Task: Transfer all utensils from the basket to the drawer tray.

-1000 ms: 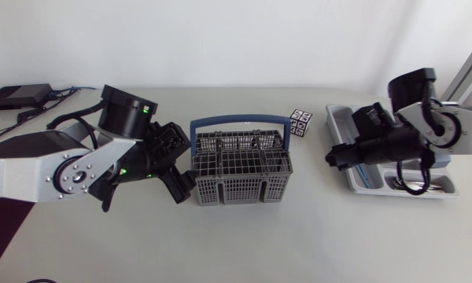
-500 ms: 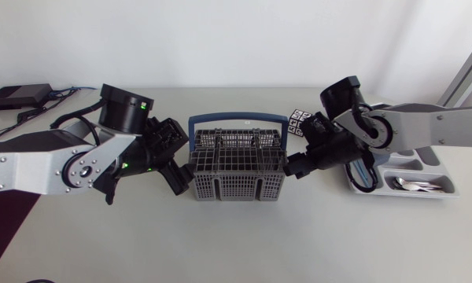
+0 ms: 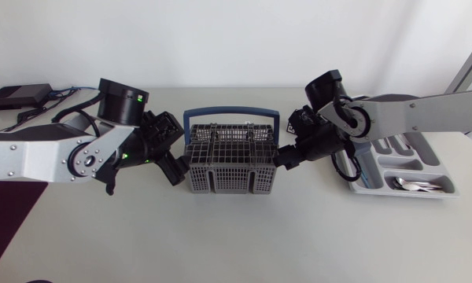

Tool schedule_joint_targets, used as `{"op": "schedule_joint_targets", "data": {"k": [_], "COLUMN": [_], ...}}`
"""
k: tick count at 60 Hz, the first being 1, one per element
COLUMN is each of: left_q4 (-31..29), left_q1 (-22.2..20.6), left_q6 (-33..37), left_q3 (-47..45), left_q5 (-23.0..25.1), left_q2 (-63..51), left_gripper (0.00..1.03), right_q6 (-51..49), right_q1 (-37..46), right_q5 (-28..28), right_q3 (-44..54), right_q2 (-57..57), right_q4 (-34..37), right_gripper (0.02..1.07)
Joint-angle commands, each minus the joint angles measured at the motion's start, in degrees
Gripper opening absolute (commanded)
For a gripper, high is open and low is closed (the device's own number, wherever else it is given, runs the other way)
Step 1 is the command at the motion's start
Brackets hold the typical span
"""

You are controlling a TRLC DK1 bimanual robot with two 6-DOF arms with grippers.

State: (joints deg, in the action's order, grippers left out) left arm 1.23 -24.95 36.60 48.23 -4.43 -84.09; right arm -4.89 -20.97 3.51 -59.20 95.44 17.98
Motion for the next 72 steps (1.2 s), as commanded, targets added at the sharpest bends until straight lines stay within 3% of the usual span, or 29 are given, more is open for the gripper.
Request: {"op": "schedule_joint_targets", "data": {"k": [1, 48, 58, 72], "left_q4": [-1.67, -2.2, -3.26, -3.96], "left_q1": [0.69, 0.34, 0.34, 0.43], "left_q6": [2.34, 1.98, 1.46, -1.18], "left_q3": [-0.68, -3.23, -3.75, -4.72], "left_q5": [-0.67, -0.58, -0.58, 0.56], "left_q2": [-3.88, 0.07, 3.85, 10.27], "left_gripper": [0.98, 0.98, 0.98, 0.99], "right_q6": [1.9, 1.9, 1.9, 1.55], "right_q1": [-1.09, -0.83, -0.65, 0.05], "right_q5": [0.01, -2.8, -5.44, -6.14], "right_q3": [-1.09, -1.71, 0.05, 3.39], "right_q2": [1.24, 2.03, -0.96, -5.88], "right_q4": [0.04, -0.4, -0.31, -0.14], "right_gripper": [0.6, 0.62, 0.75, 0.75]}}
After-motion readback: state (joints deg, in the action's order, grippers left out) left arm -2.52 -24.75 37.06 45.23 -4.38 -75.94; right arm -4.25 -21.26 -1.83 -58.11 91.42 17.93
